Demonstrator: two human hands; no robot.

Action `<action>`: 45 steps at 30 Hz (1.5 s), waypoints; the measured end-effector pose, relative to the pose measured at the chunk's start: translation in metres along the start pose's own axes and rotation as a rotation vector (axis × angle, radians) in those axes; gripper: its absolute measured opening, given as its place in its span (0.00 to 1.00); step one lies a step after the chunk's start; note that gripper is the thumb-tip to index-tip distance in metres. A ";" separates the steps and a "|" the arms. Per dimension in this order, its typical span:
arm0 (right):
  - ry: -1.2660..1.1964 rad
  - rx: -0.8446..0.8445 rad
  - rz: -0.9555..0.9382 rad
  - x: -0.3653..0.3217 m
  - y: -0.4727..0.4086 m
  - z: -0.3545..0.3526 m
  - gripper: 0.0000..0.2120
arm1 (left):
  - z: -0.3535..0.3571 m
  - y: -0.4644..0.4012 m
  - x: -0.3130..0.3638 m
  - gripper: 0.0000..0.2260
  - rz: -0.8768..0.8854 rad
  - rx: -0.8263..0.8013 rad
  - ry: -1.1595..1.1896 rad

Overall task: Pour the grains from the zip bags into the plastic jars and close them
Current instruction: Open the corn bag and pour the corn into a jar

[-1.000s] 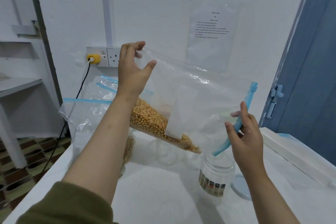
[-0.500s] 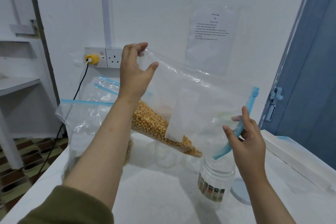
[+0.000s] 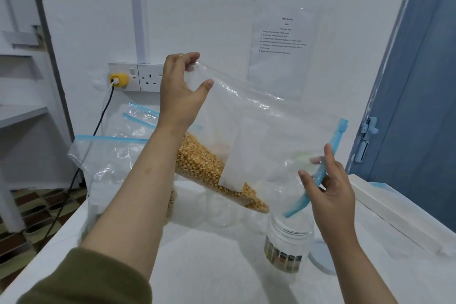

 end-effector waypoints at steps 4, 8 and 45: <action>0.010 -0.004 0.009 0.004 0.002 0.001 0.33 | 0.001 -0.001 0.002 0.22 0.005 -0.008 -0.001; 0.002 0.014 0.028 0.009 0.006 -0.002 0.34 | 0.004 -0.003 0.009 0.22 0.023 -0.017 -0.006; 0.004 -0.012 -0.044 0.007 -0.002 -0.010 0.34 | 0.005 -0.017 0.027 0.22 0.050 -0.044 -0.010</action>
Point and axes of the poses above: each hand's wrist, its own y-axis away from the middle knuckle, its own z-axis out of the palm, x = y × z, the point moved 4 cm from there along -y, towards the middle knuckle, and after that the axes turned 2 degrees about z, right-handed, at the moved point
